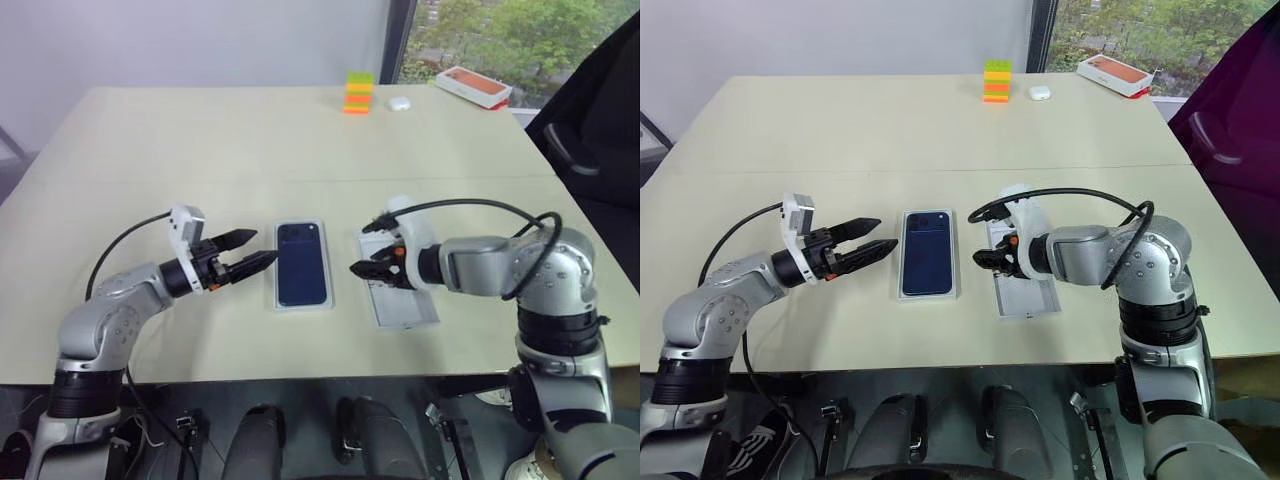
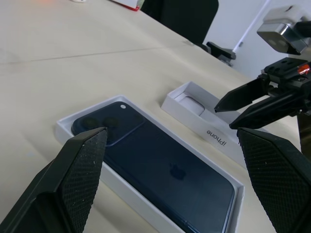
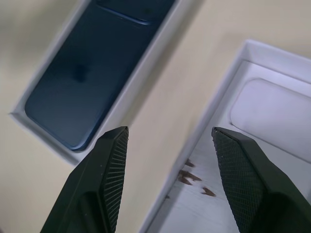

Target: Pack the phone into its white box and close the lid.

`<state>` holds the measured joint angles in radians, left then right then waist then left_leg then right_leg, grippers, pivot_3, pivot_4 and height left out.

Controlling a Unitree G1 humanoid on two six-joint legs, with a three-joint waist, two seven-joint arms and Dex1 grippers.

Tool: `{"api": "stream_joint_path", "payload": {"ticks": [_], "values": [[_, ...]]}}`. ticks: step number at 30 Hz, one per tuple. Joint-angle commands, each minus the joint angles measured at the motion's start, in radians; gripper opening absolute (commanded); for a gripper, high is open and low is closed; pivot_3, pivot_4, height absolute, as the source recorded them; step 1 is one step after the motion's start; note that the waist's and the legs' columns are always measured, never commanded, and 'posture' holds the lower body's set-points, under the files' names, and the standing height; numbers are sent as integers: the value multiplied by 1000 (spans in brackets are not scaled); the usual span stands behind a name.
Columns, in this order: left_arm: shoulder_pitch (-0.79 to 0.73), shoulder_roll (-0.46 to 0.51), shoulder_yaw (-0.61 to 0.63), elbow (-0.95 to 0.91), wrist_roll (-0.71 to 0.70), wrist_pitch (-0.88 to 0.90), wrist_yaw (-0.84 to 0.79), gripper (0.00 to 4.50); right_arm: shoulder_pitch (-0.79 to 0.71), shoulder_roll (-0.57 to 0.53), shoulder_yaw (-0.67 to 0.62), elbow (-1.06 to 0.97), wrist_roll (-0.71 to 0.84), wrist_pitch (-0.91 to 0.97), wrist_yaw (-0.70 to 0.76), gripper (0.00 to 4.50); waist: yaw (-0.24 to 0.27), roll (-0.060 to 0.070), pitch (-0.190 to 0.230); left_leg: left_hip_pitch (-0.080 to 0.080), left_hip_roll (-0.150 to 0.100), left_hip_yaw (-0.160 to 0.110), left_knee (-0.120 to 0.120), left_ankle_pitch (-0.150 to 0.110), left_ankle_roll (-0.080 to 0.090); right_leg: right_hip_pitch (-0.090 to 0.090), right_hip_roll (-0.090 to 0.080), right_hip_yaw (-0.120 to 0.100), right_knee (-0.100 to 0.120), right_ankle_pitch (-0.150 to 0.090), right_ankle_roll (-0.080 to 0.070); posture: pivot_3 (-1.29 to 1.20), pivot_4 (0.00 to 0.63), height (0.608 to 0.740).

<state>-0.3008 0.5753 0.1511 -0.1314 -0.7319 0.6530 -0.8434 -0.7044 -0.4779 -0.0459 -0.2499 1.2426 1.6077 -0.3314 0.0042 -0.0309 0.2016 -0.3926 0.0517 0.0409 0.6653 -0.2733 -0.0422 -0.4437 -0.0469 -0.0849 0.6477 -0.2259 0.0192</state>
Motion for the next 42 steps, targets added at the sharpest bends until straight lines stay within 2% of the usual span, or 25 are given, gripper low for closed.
{"api": "stream_joint_path", "payload": {"ticks": [1, 6, 10, 13, 21, 33, 36, 39, 42], "values": [[0, -1, 14, -21, -5, -1, 1, 4500, -4, 20, -13, 44, 141, 7, -172, 2848, 0, 0, 0, 0, 0, 0, 0, 0, 0, 0, 0, 0, 0, 0, 0, 0, 150, 740], [0, -1, 14, -23, -3, -2, 3, 4500, 11, 24, 0, 122, 309, -24, -407, 2848, 0, 0, 0, 0, 0, 0, 0, 0, 0, 0, 0, 0, 0, 0, 0, 0, 150, 740], [-1, -5, 14, -18, -2, -1, 9, 4500, 11, -75, 134, 144, 587, -180, -588, 2848, -2, 0, 0, 0, 0, 0, 0, 0, 0, 0, 0, 0, 0, 0, 1, 0, 150, 740], [-4, -9, 13, -21, -7, 6, 14, 4500, 9, -167, 245, 109, 714, -285, -695, 2848, -1, 0, 0, 0, 0, 0, 0, 0, 0, 0, 0, 0, -1, -2, 3, 0, 150, 740], [-15, -15, 9, -8, 5, 5, 20, 4500, -16, -218, 336, 72, 730, -394, -703, 2848, -2, 0, 0, -1, 0, 0, 0, 0, 0, 0, 0, 0, -2, -2, 4, 0, 150, 740], [-13, -20, 8, -13, 15, 2, 29, 4500, -95, -246, 445, 104, 730, -392, -713, 2848, 3, 0, 0, -3, 1, 1, -1, -1, 1, -1, 0, 0, -3, -3, 4, 0, 150, 740], [-16, -23, 8, -18, 7, 14, 32, 4500, -83, -251, 472, 95, 730, -402, -725, 1968, 3, 0, 0, -3, 1, 1, -1, -1, 2, -1, 0, 0, -4, -3, 4, 0, 150, 740], [-16, -25, 10, -21, 3, 20, 34, 4500, -76, -265, 498, 91, 730, -409, -747, 610, 4, 0, 0, -3, 1, 1, -1, -1, 2, -1, 0, 0, -4, -3, 5, 0, 150, 740], [-15, -26, 12, -22, -3, 31, 38, 4500, -73, -267, 514, 85, 730, -417, -755, 610, 5, 0, 0, -3, 1, 1, -1, -1, 2, -1, 0, 0, -4, -3, 5, 0, 150, 740]]}}
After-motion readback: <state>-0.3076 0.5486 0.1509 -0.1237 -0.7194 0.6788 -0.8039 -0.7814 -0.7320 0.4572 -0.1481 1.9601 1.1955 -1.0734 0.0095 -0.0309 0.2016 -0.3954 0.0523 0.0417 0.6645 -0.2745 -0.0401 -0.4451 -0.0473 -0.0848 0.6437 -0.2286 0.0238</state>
